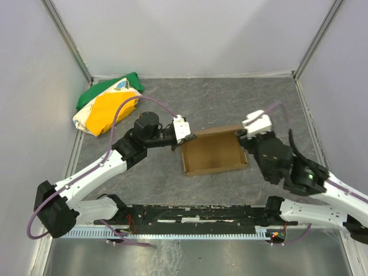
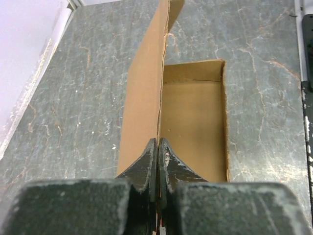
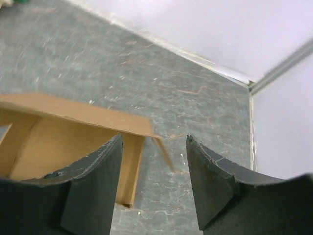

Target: Fold the paper box

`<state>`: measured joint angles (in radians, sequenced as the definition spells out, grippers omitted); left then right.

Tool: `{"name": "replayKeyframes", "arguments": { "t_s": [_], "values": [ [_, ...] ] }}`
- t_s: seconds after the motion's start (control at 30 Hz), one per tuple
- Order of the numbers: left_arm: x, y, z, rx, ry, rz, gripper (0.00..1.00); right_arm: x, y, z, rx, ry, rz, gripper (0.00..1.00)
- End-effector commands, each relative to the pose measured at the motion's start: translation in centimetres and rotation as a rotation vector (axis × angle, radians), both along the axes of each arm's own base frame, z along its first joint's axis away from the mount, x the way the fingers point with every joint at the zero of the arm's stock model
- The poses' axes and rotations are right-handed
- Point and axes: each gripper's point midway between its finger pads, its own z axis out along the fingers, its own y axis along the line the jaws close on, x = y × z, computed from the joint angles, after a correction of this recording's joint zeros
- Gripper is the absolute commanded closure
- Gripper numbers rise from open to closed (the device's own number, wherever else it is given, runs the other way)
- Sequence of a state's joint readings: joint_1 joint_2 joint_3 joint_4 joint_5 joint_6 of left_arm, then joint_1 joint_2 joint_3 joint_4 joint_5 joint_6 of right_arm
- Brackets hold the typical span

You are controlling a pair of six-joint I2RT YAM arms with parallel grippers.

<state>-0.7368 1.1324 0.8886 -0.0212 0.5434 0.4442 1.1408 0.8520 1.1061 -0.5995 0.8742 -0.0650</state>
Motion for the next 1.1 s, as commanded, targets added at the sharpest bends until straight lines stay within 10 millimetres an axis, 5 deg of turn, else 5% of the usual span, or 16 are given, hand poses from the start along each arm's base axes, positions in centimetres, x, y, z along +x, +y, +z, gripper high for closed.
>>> {"name": "replayKeyframes", "arguments": {
  "t_s": [0.0,0.07,0.1,0.17,0.33,0.6,0.8,1.07],
  "values": [
    [1.6,-0.6,3.4,-0.033,-0.09,0.019,0.97,-0.3,-6.1,1.6,0.236,-0.117,-0.28,0.37],
    [1.8,-0.8,3.4,-0.03,-0.093,0.017,0.97,-0.9,-8.2,0.4,0.307,-0.12,-0.361,0.4],
    [1.9,-0.9,3.5,-0.03,-0.098,0.013,0.97,-1.9,-11.2,-1.7,0.408,-0.13,-0.502,0.5],
    [2.0,-1.0,3.5,-0.028,-0.103,0.012,0.97,-2.5,-13.1,-2.6,0.471,-0.155,-0.587,0.61],
    [2.6,-1.4,3.4,-0.023,-0.099,0.016,0.97,-2.5,-14.1,-2.4,0.428,-0.187,-0.656,0.56],
    [4.5,-2.5,3.9,0.001,-0.075,0.044,0.97,-1.4,-9.2,-1.0,0.324,-0.05,-0.401,0.45],
    [5.4,-3.1,4.2,-0.001,-0.062,0.061,0.97,0.0,-5.0,2.3,0.173,0.013,-0.265,0.43],
    [6.0,-3.2,4.0,0.006,-0.057,0.08,0.97,7.2,-0.1,8.0,0.114,0.103,-0.149,0.33]
  ]
}}
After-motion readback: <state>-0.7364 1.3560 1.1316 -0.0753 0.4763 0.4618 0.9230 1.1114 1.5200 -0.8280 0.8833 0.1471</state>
